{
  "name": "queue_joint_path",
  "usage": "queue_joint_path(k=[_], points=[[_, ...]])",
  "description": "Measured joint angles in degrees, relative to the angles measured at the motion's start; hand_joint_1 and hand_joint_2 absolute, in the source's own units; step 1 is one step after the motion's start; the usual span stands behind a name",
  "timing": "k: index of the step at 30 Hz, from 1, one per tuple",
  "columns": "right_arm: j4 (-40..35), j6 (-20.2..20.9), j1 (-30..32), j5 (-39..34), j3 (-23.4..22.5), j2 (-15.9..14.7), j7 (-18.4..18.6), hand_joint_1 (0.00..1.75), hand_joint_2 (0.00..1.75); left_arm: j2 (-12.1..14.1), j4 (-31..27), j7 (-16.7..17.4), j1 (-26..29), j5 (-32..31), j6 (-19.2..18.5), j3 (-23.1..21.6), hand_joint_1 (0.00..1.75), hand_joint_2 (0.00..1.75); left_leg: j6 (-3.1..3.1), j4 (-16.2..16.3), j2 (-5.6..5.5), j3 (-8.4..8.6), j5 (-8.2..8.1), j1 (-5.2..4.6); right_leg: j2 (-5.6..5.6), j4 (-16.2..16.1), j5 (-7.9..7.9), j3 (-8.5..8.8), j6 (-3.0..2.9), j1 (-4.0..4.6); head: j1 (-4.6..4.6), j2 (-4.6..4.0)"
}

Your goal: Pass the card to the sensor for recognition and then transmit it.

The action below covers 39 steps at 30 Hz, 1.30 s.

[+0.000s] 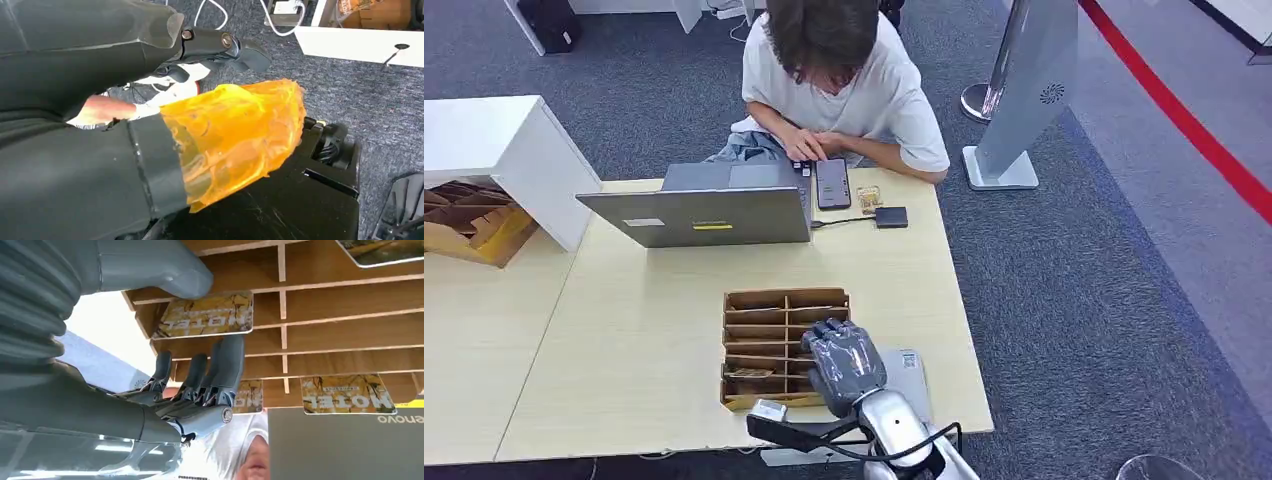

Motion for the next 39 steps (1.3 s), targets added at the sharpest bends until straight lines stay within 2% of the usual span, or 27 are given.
queue_joint_path(k=[9, 11, 12, 17, 18, 19, 39], points=[[0.0, -0.7, -0.1, 0.0, 0.0, 0.0, 0.0, 0.86, 1.75, 0.0, 0.0, 0.0, 0.0, -0.1, -0.2, 0.0, 0.00, 0.00, 0.00, 0.0, 0.00, 0.00, 0.00, 0.00, 0.00, 0.0, 0.00, 0.00, 0.00, 0.00, 0.00, 0.00], [-0.1, -0.8, -0.1, 0.1, 0.0, 0.0, 0.0, 0.99, 1.75, 0.0, 0.0, 0.0, 0.0, -0.2, -0.2, 0.0, 0.00, 0.00, 0.00, 0.0, 0.00, 0.00, 0.00, 0.00, 0.00, 0.0, 0.00, 0.00, 0.00, 0.00, 0.00, 0.00], [-0.1, -0.9, -0.1, 0.1, 0.0, 0.0, 0.0, 1.29, 1.75, 0.0, 0.0, 0.0, 0.0, -0.2, -0.2, 0.0, 0.00, 0.00, 0.00, 0.0, 0.00, 0.00, 0.00, 0.00, 0.00, 0.0, 0.00, 0.00, 0.00, 0.00, 0.00, 0.00], [-0.1, -0.9, -0.1, 0.1, 0.0, 0.0, 0.0, 1.29, 1.75, 0.0, 0.0, 0.0, 0.0, -0.2, -0.2, 0.0, 0.00, 0.00, 0.00, 0.0, 0.00, 0.00, 0.00, 0.00, 0.00, 0.0, 0.00, 0.00, 0.00, 0.00, 0.00, 0.00], [-0.1, -0.9, -0.1, 0.1, 0.0, 0.0, 0.0, 1.62, 1.75, 0.0, 0.0, 0.0, 0.0, -0.2, -0.2, 0.0, 0.00, 0.00, 0.00, 0.0, 0.00, 0.00, 0.00, 0.00, 0.00, 0.0, 0.00, 0.00, 0.00, 0.00, 0.00, 0.00], [-0.1, -0.9, -0.1, 0.1, 0.0, 0.0, 0.0, 1.69, 1.75, 0.0, 0.0, 0.0, 0.0, -0.2, -0.2, 0.0, 0.00, 0.00, 0.00, 0.0, 0.00, 0.00, 0.00, 0.00, 0.00, 0.0, 0.00, 0.00, 0.00, 0.00, 0.00, 0.00], [0.1, -1.7, -0.2, -0.1, 0.0, 0.2, -0.1, 1.69, 1.75, 0.0, -0.1, 0.0, 0.0, -0.3, -0.2, 0.0, 0.00, 0.00, 0.00, 0.0, 0.00, 0.00, 0.00, 0.00, 0.00, 0.0, 0.00, 0.00, 0.00, 0.00, 0.00, 0.00]])
